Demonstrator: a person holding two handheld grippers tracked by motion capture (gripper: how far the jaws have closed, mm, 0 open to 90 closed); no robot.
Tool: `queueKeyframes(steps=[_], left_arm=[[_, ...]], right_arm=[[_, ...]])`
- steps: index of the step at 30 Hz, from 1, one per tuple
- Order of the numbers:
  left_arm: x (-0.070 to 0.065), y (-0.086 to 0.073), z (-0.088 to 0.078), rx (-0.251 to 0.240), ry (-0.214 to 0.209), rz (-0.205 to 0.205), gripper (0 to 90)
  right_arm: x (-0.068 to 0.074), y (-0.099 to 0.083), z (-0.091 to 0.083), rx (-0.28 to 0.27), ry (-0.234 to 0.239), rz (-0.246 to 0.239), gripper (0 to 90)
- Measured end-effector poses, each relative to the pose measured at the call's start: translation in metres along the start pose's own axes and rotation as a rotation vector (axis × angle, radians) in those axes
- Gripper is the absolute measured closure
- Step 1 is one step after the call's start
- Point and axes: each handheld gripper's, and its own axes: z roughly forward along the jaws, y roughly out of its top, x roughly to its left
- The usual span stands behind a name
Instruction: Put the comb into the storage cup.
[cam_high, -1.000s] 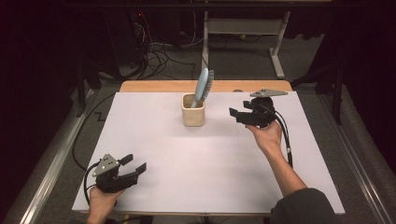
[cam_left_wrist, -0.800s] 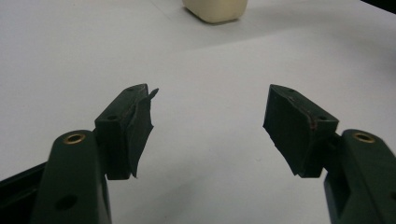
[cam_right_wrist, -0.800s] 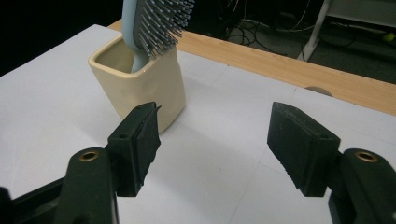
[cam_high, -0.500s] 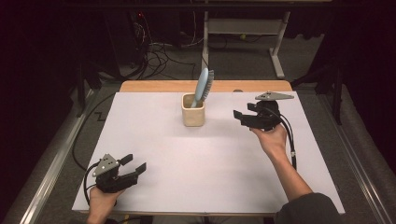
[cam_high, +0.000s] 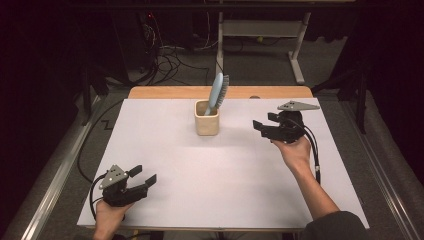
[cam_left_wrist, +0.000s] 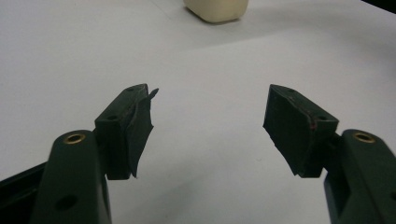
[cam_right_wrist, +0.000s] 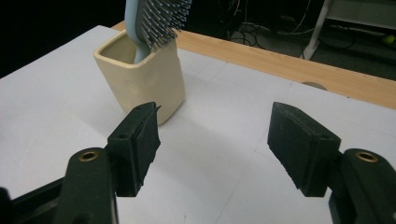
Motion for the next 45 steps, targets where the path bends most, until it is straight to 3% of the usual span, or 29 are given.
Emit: queueKeyframes(steps=[45], left_arm=[[0.001,0.000,-0.001,-0.007,0.010,-0.010,32.9]], right_arm=[[-0.006,-0.023,-0.032,-0.052,-0.002,-0.009,32.5]])
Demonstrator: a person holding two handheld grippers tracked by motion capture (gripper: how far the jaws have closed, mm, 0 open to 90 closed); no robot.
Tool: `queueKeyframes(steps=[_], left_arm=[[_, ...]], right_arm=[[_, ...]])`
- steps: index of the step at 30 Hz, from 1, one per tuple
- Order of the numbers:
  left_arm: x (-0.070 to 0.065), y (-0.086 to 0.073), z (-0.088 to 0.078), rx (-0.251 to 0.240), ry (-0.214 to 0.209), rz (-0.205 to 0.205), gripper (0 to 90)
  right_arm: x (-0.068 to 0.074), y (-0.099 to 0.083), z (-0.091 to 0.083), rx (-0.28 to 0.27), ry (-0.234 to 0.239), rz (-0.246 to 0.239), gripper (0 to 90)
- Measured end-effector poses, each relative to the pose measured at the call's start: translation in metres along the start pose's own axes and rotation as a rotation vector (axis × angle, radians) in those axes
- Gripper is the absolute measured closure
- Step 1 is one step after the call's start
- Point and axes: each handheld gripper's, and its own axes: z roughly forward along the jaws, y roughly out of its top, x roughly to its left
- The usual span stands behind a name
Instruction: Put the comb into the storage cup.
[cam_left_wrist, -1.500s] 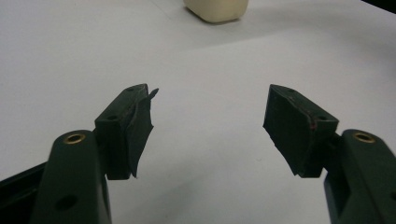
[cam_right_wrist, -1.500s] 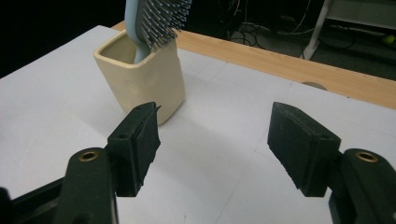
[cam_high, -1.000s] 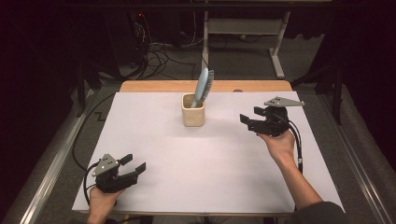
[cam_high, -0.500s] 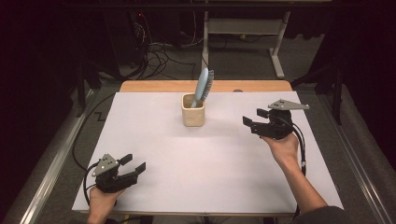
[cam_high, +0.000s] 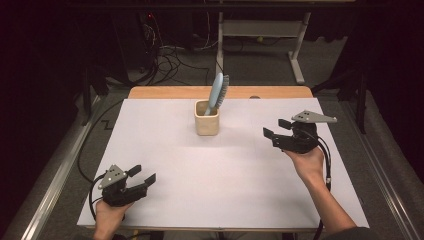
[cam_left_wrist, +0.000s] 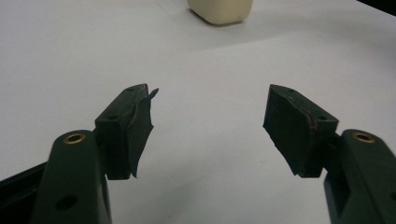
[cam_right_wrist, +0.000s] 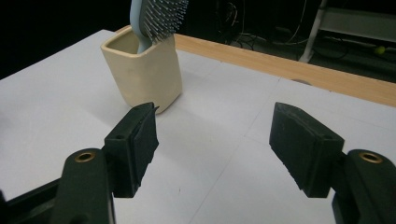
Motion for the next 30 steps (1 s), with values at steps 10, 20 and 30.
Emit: queueKeyframes(steps=[10,20,30], left_arm=[[0.000,0.000,0.000,-0.001,0.000,0.000,32.9],[0.000,0.000,0.000,0.000,0.001,-0.001,32.9],[0.000,0.000,0.000,0.000,0.002,-0.002,32.9]], right_arm=[[0.000,-0.004,-0.007,-0.012,0.001,0.001,32.5],[-0.004,-0.012,-0.014,-0.019,-0.001,0.011,32.5],[-0.005,-0.016,-0.021,-0.028,-0.001,0.011,32.5]])
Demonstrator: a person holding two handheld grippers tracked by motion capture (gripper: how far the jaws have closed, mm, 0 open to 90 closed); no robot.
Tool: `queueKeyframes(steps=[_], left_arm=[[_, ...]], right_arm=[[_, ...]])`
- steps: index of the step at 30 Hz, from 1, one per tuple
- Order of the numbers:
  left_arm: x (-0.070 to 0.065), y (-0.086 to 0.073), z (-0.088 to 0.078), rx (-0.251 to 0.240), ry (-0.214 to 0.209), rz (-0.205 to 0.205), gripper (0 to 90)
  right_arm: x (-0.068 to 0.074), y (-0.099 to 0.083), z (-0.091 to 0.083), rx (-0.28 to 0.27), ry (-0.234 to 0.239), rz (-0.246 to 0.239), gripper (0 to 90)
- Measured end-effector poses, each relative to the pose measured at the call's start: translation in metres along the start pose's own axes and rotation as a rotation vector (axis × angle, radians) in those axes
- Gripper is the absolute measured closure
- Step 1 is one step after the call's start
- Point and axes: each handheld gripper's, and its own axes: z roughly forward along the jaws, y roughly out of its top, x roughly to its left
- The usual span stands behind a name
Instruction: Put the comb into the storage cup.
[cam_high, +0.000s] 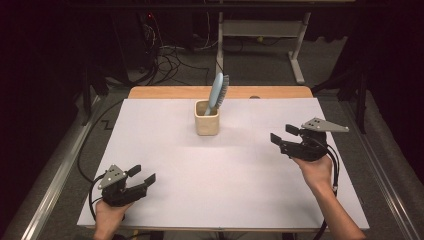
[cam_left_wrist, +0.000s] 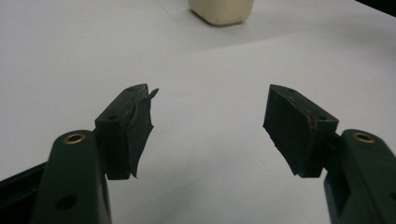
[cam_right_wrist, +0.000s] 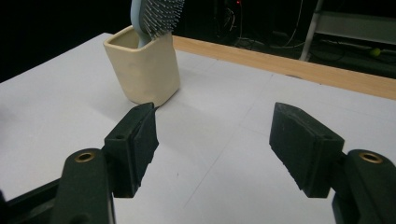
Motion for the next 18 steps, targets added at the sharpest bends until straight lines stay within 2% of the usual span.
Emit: queueKeyframes(steps=[18], left_arm=[[0.000,0.000,0.001,0.000,0.001,-0.004,32.9]], right_arm=[[-0.007,-0.011,-0.013,-0.015,-0.008,0.021,32.4]])
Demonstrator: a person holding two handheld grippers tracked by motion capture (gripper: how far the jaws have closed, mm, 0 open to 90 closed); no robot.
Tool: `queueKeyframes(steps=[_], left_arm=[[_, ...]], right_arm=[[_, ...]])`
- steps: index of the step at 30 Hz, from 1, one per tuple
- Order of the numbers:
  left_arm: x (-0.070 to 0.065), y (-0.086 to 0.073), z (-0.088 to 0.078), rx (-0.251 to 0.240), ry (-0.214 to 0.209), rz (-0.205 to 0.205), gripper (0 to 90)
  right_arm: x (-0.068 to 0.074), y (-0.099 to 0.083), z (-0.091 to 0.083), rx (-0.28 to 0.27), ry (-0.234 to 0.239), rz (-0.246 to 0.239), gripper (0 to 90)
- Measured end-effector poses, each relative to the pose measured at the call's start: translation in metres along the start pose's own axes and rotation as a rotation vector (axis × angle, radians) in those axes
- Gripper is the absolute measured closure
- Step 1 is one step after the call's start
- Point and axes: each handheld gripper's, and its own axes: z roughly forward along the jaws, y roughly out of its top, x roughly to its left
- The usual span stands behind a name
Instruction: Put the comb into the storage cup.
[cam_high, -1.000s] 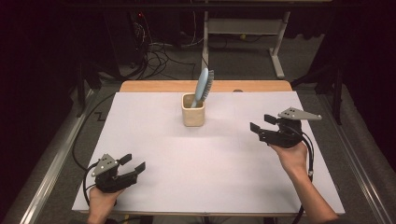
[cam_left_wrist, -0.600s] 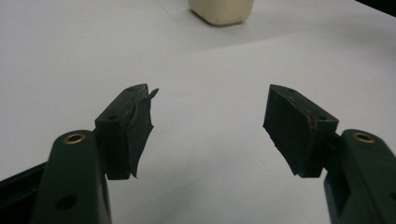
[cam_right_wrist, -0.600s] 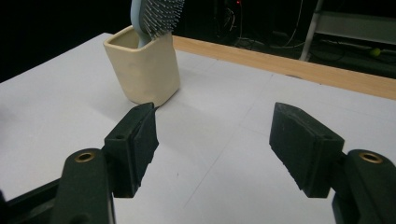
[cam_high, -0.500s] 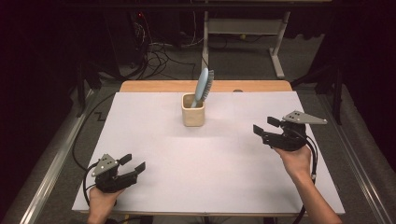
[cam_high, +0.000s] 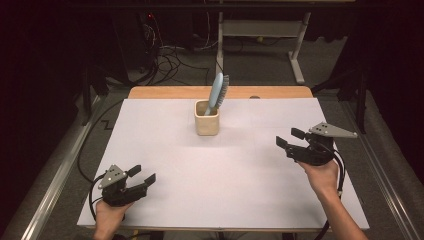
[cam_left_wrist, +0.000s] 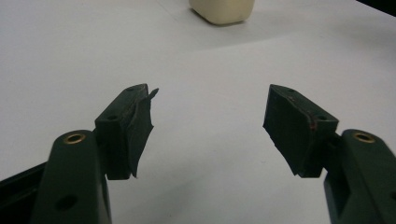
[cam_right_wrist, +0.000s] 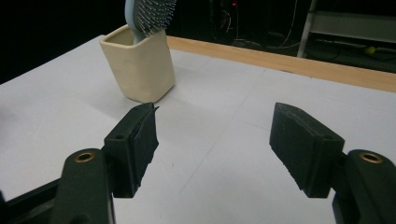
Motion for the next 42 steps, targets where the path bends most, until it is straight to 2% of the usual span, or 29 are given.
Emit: queueKeyframes(steps=[42], left_arm=[[0.000,0.000,0.000,-0.003,0.002,-0.003,32.9]], right_arm=[[-0.007,-0.026,-0.035,-0.037,-0.021,0.028,32.1]])
